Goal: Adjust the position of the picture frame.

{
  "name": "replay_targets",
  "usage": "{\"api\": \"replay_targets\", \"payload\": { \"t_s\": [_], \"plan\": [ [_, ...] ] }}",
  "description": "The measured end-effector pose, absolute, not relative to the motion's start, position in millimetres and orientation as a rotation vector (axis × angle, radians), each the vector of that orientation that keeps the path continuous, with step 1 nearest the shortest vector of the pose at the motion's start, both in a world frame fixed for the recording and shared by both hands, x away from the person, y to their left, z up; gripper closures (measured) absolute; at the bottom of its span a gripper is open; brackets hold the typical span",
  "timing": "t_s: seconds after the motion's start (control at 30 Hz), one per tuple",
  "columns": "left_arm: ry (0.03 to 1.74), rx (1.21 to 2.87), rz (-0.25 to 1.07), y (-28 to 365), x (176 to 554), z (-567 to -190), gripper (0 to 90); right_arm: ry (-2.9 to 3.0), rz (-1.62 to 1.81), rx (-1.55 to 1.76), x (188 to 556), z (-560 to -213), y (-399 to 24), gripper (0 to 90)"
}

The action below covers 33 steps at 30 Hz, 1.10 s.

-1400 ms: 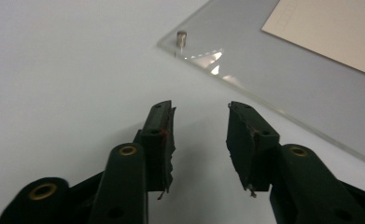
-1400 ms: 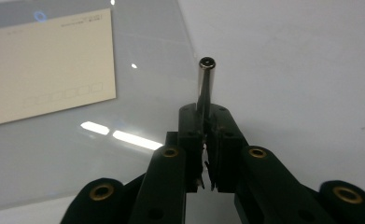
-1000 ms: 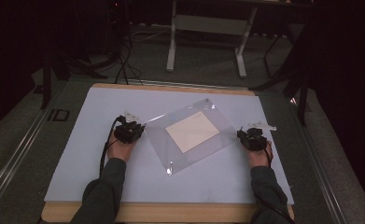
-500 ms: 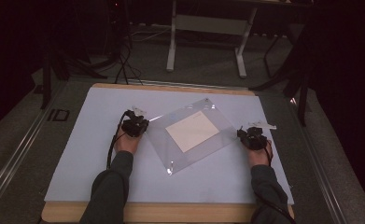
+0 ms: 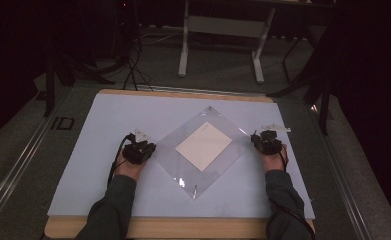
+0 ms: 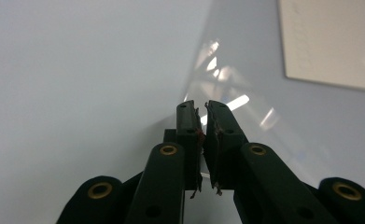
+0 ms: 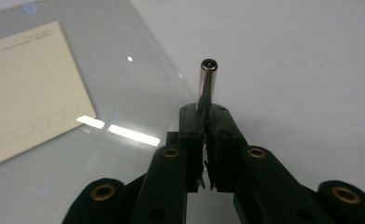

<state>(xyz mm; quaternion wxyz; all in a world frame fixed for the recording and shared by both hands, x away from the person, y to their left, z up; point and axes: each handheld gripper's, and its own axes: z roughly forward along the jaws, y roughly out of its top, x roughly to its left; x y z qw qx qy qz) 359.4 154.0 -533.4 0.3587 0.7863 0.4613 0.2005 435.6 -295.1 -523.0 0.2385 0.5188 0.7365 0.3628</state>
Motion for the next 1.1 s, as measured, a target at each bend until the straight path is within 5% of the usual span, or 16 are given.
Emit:
{"api": "replay_targets", "payload": {
  "t_s": [0.47,0.63,0.8,1.1],
  "plan": [
    [1.075,2.044,0.399,149,272,-535,84.4,2.064,0.968,1.412,469,-520,-255,85.2],
    [1.047,2.046,0.353,152,274,-535,83.9,2.069,0.974,1.414,474,-520,-251,85.1],
    [1.051,1.953,0.377,164,289,-521,65.2,2.042,1.003,1.473,455,-518,-253,76.3],
    [1.188,1.987,0.333,165,324,-527,77.3,2.112,1.068,1.481,394,-528,-242,69.7]
  ]
}}
